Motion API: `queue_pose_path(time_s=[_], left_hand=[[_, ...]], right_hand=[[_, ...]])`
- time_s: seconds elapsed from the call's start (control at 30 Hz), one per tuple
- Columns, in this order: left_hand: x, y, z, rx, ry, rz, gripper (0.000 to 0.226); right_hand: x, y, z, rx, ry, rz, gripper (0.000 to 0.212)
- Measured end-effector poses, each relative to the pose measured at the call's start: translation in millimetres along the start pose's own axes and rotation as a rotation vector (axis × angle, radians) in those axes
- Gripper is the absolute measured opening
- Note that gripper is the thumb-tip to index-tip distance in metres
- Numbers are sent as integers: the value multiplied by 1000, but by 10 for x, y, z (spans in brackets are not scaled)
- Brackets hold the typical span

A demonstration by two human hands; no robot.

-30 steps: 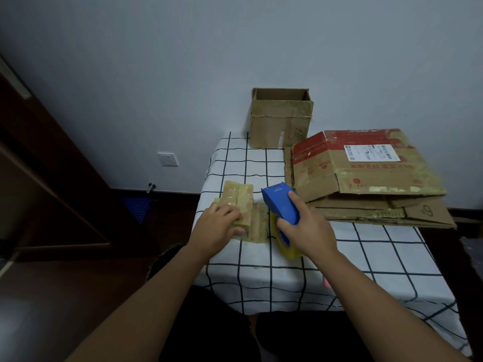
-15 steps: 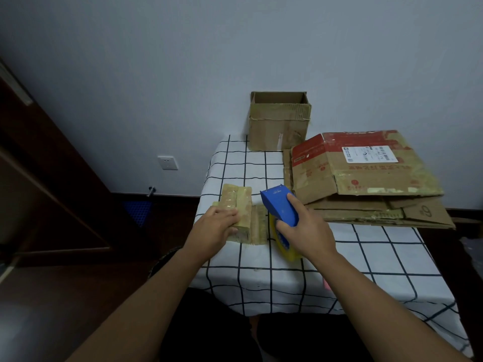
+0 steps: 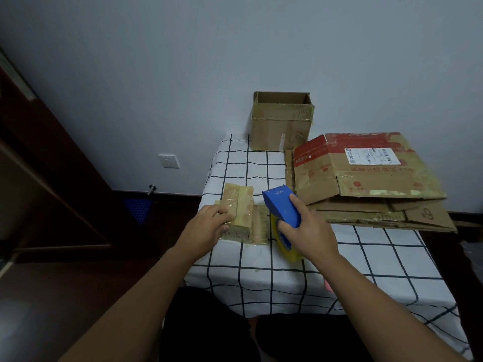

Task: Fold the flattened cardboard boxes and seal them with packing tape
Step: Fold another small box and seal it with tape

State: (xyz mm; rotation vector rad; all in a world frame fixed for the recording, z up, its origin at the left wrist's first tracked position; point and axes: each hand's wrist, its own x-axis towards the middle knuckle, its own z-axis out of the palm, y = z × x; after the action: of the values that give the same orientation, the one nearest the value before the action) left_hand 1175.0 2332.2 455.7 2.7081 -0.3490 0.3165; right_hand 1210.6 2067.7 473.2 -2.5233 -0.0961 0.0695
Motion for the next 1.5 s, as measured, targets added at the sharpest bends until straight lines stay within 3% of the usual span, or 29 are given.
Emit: queue_pose_path(time_s=[0.13, 0.47, 0.97, 1.17, 1.3, 1.5], left_hand=[[39, 55, 28, 1, 20, -20, 24], [-107, 52, 197, -279, 64, -315, 42], [-133, 75, 170, -103, -14, -256, 66], [-112, 162, 195, -108, 111, -277, 51], [-80, 117, 178, 50, 121, -232, 39], [-37, 159, 185, 94, 163, -286, 31]], right_hand=[[-2, 8, 4, 3, -4, 4, 74], [16, 22, 18, -11, -6, 5, 74], [-2, 40, 22, -13, -3, 0, 75], [-17, 28, 2, -15, -2, -8, 74], [-11, 39, 7, -13, -3, -6, 74], [4, 44, 18, -17, 0, -11, 75]])
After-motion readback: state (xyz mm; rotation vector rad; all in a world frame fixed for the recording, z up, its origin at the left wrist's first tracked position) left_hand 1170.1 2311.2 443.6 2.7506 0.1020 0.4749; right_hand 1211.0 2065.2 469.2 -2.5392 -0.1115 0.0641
